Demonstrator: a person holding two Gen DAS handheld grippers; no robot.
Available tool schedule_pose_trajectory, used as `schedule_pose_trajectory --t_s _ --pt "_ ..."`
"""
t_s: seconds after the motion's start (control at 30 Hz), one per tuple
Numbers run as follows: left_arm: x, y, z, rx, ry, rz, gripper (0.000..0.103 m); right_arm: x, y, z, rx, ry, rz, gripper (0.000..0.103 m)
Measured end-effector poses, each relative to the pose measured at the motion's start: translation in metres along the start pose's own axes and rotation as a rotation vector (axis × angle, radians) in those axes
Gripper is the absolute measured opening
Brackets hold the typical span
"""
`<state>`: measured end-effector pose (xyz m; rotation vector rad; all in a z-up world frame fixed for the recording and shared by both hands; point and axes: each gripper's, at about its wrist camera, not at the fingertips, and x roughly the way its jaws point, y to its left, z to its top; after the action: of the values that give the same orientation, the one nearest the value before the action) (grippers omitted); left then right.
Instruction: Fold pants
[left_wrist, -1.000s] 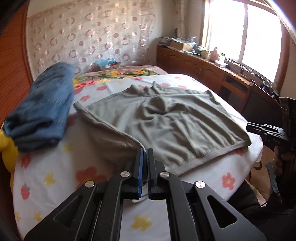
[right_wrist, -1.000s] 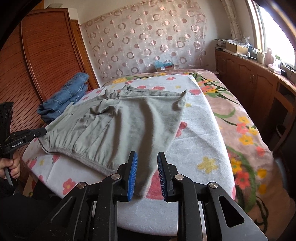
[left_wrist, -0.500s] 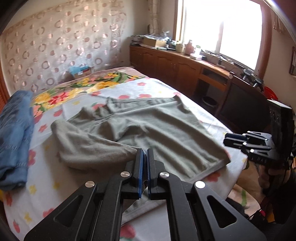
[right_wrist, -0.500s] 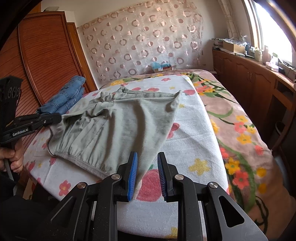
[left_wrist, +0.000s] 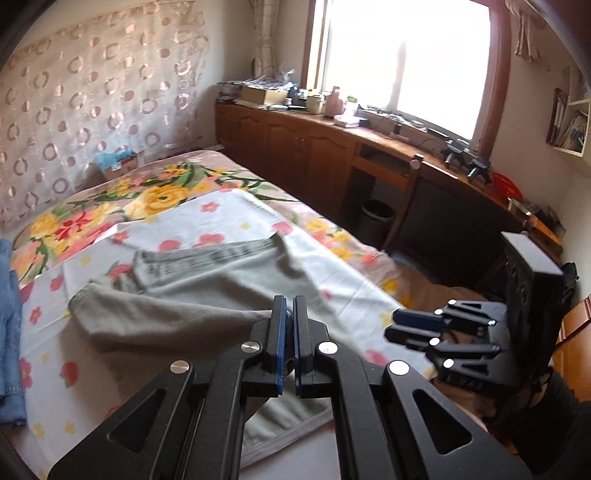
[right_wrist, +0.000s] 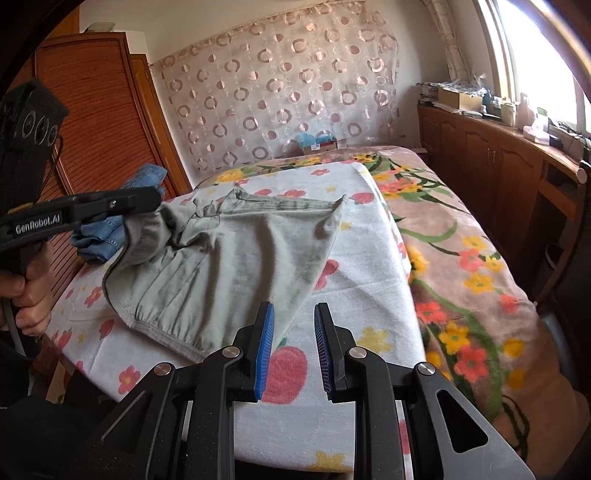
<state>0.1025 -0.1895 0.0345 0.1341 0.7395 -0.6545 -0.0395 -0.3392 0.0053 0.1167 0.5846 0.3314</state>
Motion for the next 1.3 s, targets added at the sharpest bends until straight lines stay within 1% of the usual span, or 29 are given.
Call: schedule_pose_trajectory --t_s 0.07,0.17,0.23,0.37,0.4,0.43,0.53,0.57,0.63,0.67,0.7,0.77,0.83,0.93,1.07,1.17,1.3 --pt "0.001 -0.006 0.003 0.005 -0.004 -0.015 0.004 -0.003 -0.002 -0.002 0.005 -0.007 -0.002 0.023" --pt "0.004 -0.013 0.005 0.022 -0.005 -0.004 0.004 -0.003 -0.003 -0.003 0.011 -0.012 -0.006 0.023" --pt "0.005 -0.011 0.003 0.012 0.000 -0.001 0.004 -0.001 -0.002 -0.004 0.011 -0.011 -0.004 0.023" --pt "0.004 0.000 -0.001 -0.013 -0.001 0.028 0.005 0.002 0.001 -0.005 0.008 -0.007 0.001 0.023" --pt "0.004 0.003 -0.003 -0.019 0.000 0.035 0.012 0.004 0.001 -0.005 0.008 -0.006 0.004 0.023" --pt "0.002 0.007 -0.005 -0.023 0.000 0.054 0.015 0.005 0.001 -0.005 0.008 -0.004 0.007 0.023" --pt "0.002 0.016 -0.010 -0.026 -0.006 0.102 0.031 0.011 0.006 -0.002 0.000 0.001 0.016 0.023" --pt "0.001 0.019 -0.012 -0.026 -0.013 0.118 0.041 0.012 0.006 -0.001 -0.001 0.002 0.018 0.023" --pt "0.001 0.024 -0.016 -0.024 -0.016 0.138 0.048 0.015 0.008 0.001 -0.004 0.006 0.025 0.023" --pt "0.002 0.027 -0.018 -0.024 -0.010 0.150 0.057 0.016 0.009 0.001 -0.005 0.006 0.028 0.023" --pt "0.002 0.032 -0.023 -0.031 -0.009 0.163 0.069 0.018 0.012 0.002 -0.009 0.007 0.035 0.023" --pt "0.001 0.039 -0.028 -0.045 -0.016 0.167 0.075 0.020 0.012 0.001 -0.014 0.009 0.048 0.023" --pt "0.002 0.046 -0.034 -0.059 -0.004 0.176 0.075 0.024 0.018 0.000 -0.024 0.017 0.061 0.023" --pt "0.002 0.054 -0.043 -0.065 -0.002 0.208 0.075 0.033 0.026 -0.001 -0.034 0.032 0.081 0.023" --pt "0.001 0.062 -0.052 -0.078 0.010 0.214 0.075 0.045 0.033 -0.001 -0.045 0.053 0.105 0.023" --pt "0.000 0.065 -0.061 -0.073 0.020 0.235 0.075 0.056 0.034 -0.001 -0.044 0.076 0.107 0.023" --pt "0.003 0.073 -0.075 -0.090 0.047 0.240 0.075 0.069 0.032 -0.001 -0.045 0.113 0.103 0.023"
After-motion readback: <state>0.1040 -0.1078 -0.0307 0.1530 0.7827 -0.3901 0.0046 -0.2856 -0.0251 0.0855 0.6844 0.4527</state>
